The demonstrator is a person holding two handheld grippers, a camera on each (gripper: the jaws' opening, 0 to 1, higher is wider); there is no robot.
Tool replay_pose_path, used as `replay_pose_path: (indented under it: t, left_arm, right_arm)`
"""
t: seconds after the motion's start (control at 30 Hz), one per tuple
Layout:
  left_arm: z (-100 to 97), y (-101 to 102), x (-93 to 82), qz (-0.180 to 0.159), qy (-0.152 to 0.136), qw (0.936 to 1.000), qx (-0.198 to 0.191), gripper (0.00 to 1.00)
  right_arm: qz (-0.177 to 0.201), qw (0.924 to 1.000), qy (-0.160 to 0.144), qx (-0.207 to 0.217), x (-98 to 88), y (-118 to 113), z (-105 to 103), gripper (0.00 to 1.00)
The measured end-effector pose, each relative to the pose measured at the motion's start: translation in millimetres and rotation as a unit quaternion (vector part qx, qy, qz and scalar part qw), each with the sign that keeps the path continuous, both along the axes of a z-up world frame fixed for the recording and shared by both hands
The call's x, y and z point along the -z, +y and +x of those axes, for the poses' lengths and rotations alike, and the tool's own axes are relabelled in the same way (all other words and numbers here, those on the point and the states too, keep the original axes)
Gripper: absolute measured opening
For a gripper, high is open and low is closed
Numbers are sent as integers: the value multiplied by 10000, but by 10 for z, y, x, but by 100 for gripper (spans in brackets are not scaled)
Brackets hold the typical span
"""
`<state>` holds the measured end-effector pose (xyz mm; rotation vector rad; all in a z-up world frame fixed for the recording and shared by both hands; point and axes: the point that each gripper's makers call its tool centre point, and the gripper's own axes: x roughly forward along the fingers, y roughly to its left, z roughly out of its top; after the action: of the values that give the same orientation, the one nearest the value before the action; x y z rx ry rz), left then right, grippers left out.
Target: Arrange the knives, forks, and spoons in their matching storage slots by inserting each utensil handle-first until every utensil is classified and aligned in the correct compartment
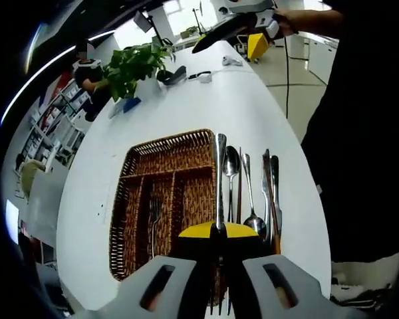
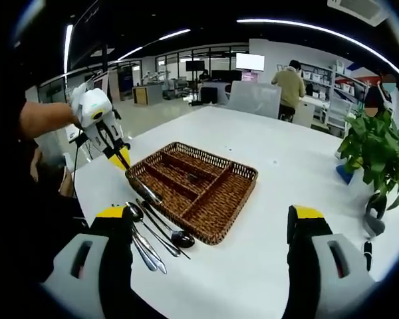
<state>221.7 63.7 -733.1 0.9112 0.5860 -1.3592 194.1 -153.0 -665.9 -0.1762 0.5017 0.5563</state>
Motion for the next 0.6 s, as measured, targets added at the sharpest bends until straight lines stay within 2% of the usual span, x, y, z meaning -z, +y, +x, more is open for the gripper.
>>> replay_pose_path:
  t: [0.37,0.6]
  left_arm:
    - [258,45,14,24,-153,9999,14,1]
    - [488,26,-18,-51,-244,9997,-10,1]
  right_arm:
    - [-46,10000,-80,-8,-34,-8,45,100]
    - [-26,10000,-24,9,-20,-21,41,100]
